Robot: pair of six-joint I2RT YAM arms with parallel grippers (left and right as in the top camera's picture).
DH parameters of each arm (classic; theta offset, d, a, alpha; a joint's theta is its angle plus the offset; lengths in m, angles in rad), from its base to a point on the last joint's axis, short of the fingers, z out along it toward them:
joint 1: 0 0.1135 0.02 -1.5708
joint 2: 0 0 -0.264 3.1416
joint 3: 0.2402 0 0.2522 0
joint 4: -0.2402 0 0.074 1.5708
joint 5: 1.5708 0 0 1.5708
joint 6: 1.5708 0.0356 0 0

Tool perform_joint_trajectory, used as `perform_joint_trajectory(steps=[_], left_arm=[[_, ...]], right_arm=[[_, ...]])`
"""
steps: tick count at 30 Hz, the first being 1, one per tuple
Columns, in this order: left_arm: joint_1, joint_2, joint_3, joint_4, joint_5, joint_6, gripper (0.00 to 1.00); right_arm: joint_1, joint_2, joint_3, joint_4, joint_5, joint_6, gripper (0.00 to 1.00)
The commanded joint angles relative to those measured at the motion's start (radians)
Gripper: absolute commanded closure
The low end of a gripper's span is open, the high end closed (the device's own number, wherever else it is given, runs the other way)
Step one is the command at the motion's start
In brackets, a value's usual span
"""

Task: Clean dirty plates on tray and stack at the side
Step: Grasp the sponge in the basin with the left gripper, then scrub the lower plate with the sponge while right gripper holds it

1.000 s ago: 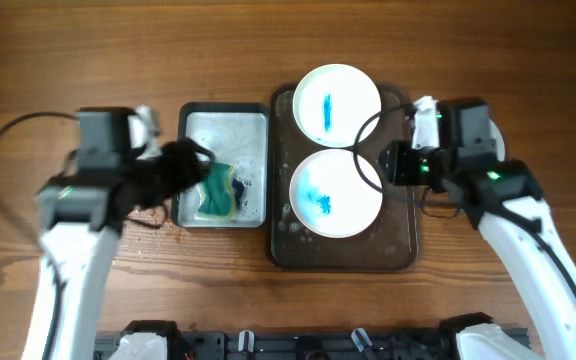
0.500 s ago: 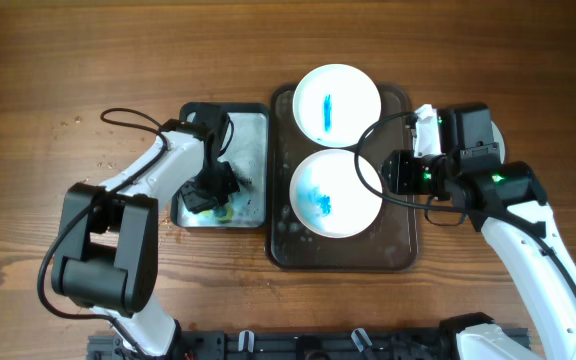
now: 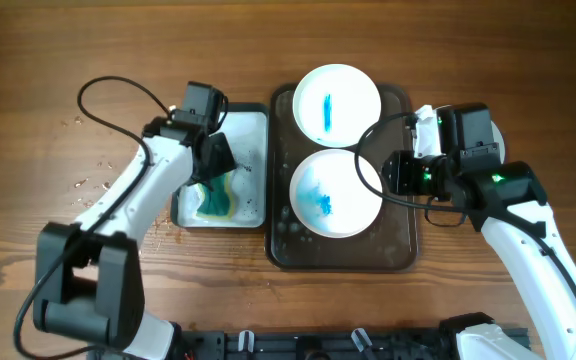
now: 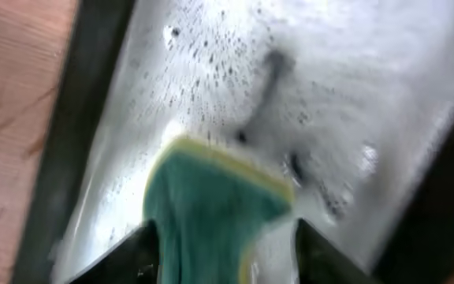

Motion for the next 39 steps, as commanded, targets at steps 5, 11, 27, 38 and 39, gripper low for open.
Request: perform_joint_trajectory(steps=[5,11,27,38,39], left_arm=[[0.003,0.095,-0.101,0.126,-0.053,0.008,0.96],[0.017,-0.018,0.092,-0.071,0.001,0.008,0.46],[0.017,-0.018,-0.182,0.05,0.063,0.009,0.96],[0.018,-0.151,0.174,-0.258,0.073,0.114,0.96],[0.018,-0.164,0.189,-0.273,0.088,0.114,0.96]], right_arm=[[-0.003,0.01,0.003,0.0,-0.01,0.029,0.66],[-0.003,0.01,0.003,-0.015,-0.003,0.029,0.66],[-0.003,0.122,-0.063,-0.021,0.107,0.052,0.61],[-0.003,0.349,-0.063,0.063,0.076,0.061,0.65],[-0.003,0.374,-0.063,0.081,0.076,0.048,0.66]])
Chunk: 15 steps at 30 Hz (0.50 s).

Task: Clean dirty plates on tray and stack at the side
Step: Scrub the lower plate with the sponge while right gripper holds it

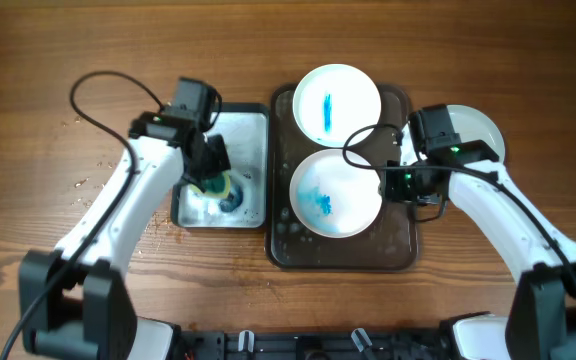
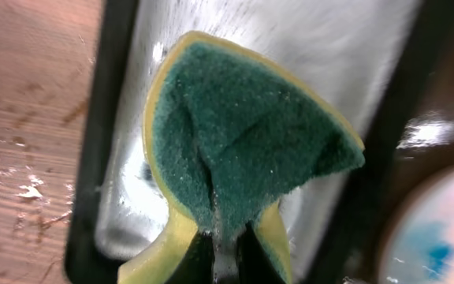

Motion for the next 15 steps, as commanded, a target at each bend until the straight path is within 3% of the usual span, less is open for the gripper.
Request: perform_joint_trajectory(steps=[1,6,9,15], left_arm=[[0.005,-0.073,0.077,-0.042,0.058,0.026,0.96],[-0.035,-0.108,0.082,-0.01,0.208,0.024,0.96],[-0.098,-0.088,0.081,0.017,0.244,-0.004,0.96],[-0.285,0.029,0.064,0.189,0.244,-0.143,0.96]], right_arm=[[-0.003,0.084,-0.009,0.048,-0.013,-0.013,0.65],[-0.003,0.207,-0.011,0.126,-0.097,-0.066,0.66],[-0.003,0.252,-0.011,0.14,-0.076,-0.063,0.96],[-0.003,0.262,-0.011,0.105,0.048,-0.029,0.96]])
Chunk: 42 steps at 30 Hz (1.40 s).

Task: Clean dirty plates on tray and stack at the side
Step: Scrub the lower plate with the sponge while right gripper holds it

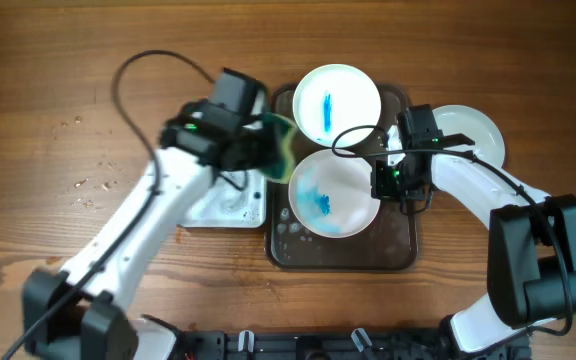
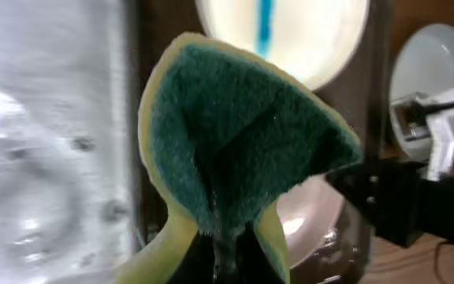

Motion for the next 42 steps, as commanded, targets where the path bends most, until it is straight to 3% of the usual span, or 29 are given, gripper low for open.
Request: perform_joint_trajectory(steps=[1,8,12,14,18,20,23,29,32,37,42], left_arm=[[-0.13,0.136,-0.002,0.097,0.032,-0.176,0.96],[-0.252,0.376,-0.002,0.313,0.121,-0.364,0.96],[-0.259,0.484,-0.002,0.307,0.082,-0.357,0.96],[-0.253,0.509,-0.002,0.223,-0.068,-0.347,0.96],[-0.224,0.505,-0.002,0.035,-0.504,-0.256,0.96],[-0.202,0.505,-0.002,-0.002,-0.62,-0.193,0.96],[-0.195,0.505,-0.002,0.028,-0.565,-0.132,0.96],[-0.203,0.508,-0.002,0.23,0.173,-0.113,0.96],[-0.222,0.508,-0.002,0.306,0.342,-0.119,0.96],[-0.232,0.508,-0.002,0.227,0.291,-0.119,0.96],[-0.221,0.508,-0.002,0.01,-0.105,-0.119,0.96]], right_arm=[[0.004,0.059,-0.017,-0.031,0.116,0.019,0.96],[0.004,0.059,-0.017,-0.035,0.116,0.02,0.96],[0.004,0.059,-0.017,-0.044,0.108,0.024,0.96],[0.004,0.059,-0.017,-0.05,0.108,0.024,0.96],[0.004,0.059,-0.017,-0.055,0.108,0.024,0.96],[0.004,0.059,-0.017,-0.055,0.108,0.024,0.96],[0.004,0.059,-0.017,-0.055,0.108,0.024,0.96],[0.004,0.059,-0.017,-0.055,0.108,0.038,0.96],[0.004,0.059,-0.016,-0.055,0.108,0.039,0.96],[0.004,0.059,-0.016,-0.056,0.108,0.039,0.96],[0.004,0.059,-0.016,-0.053,0.108,0.04,0.96]])
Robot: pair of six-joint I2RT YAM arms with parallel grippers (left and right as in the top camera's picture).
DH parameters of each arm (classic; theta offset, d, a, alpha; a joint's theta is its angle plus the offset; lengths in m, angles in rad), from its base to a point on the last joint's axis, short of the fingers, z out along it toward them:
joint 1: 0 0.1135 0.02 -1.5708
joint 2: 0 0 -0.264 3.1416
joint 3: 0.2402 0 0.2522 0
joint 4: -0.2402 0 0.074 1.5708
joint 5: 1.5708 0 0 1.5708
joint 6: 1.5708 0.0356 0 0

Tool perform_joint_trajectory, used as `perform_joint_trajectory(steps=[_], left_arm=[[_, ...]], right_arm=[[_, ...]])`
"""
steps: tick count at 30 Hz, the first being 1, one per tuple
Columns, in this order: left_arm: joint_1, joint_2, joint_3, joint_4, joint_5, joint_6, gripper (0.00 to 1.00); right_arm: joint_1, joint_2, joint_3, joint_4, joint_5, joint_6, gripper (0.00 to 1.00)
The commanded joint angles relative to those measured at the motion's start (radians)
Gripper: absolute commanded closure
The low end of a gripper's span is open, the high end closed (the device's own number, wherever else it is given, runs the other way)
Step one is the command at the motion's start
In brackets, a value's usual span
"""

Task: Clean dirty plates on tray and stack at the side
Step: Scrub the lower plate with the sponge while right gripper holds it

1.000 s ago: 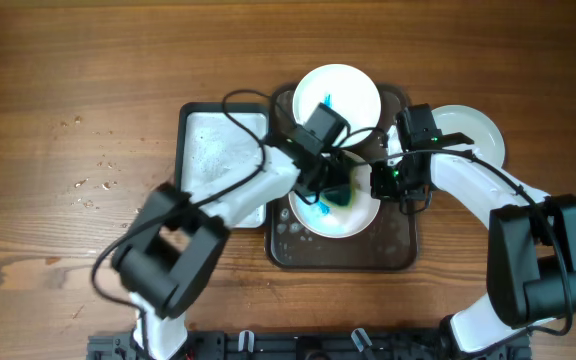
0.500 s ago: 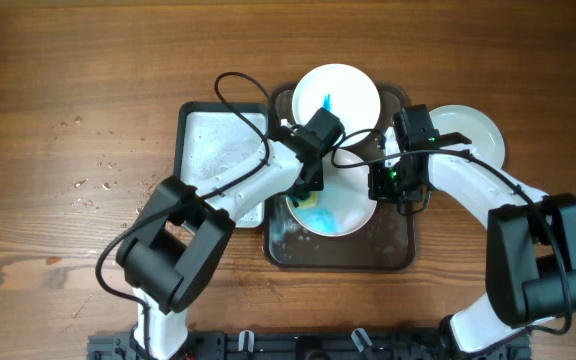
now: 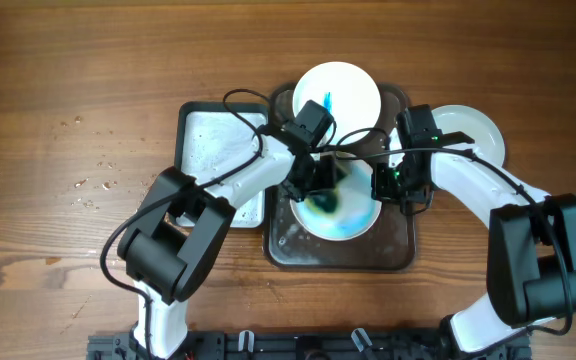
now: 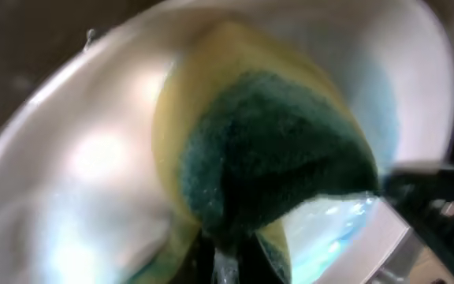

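Observation:
A green and yellow sponge (image 3: 323, 203) is pressed into the near white plate (image 3: 353, 215) on the dark tray (image 3: 398, 255). My left gripper (image 3: 316, 188) is shut on it. In the left wrist view the sponge (image 4: 274, 158) covers the plate's middle (image 4: 93, 158), with a blue smear (image 4: 369, 213) beside it and my left gripper (image 4: 227, 264) below. My right gripper (image 3: 381, 182) is shut on this plate's right rim. The far plate (image 3: 343, 100) carries a blue streak.
A white soapy basin (image 3: 213, 140) lies left of the dark tray. One clean white plate (image 3: 476, 128) rests on the wood right of the tray. Water drops spot the table at the far left (image 3: 83, 185). Both arms cross over the tray.
My left gripper has gone from above the tray's left edge down onto the near plate with the sponge. The blue stain there is now smeared. The right gripper has stayed at the rim.
My left gripper stood open over the sponge in the soapy basin, with the right gripper off to the right. Then it was shut on the sponge in the basin. Then it held the sponge over the tray, the right gripper at the near plate's rim. Now the sponge is on that plate.

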Motion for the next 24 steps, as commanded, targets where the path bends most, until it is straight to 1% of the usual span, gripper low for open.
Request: perform_joint_trajectory(steps=[1,4,5,6,10,12,15,16,18,20,24], left_arm=[[-0.019,0.037,-0.044,-0.173,-0.343,0.019,0.96],[-0.017,0.037,-0.043,-0.246,-0.581,0.019,0.96],[-0.014,0.037,-0.043,-0.253,-0.634,0.019,0.96],[-0.007,0.037,-0.043,-0.253,-0.667,0.019,0.96],[0.034,0.037,-0.043,-0.232,-0.663,-0.017,0.96],[0.05,0.037,-0.044,-0.167,-0.534,0.005,0.96],[0.043,0.037,-0.045,0.003,-0.145,0.083,0.96],[0.033,0.039,-0.045,0.058,-0.041,0.083,0.96],[0.0,0.041,-0.045,0.148,0.089,0.082,0.96],[-0.044,0.043,-0.045,0.204,0.129,0.082,0.96],[-0.108,0.05,-0.045,0.204,0.124,0.083,0.96]], right_arm=[[0.002,0.055,-0.03,-0.003,0.097,0.005,0.96],[0.002,0.055,-0.03,-0.011,0.098,0.004,0.96],[0.002,0.055,-0.03,-0.012,0.097,0.005,0.96],[0.002,0.055,-0.03,-0.016,0.097,0.004,0.96],[0.002,0.055,-0.03,-0.018,0.098,0.004,0.96],[0.002,0.055,-0.03,-0.016,0.098,0.005,0.96],[0.002,0.055,-0.03,-0.016,0.098,0.005,0.96],[0.002,0.055,-0.03,-0.016,0.098,0.005,0.96],[0.002,0.055,-0.03,-0.017,0.097,0.009,0.96],[0.002,0.055,-0.03,-0.016,0.098,0.009,0.96],[0.002,0.055,-0.03,-0.015,0.098,0.01,0.96]])
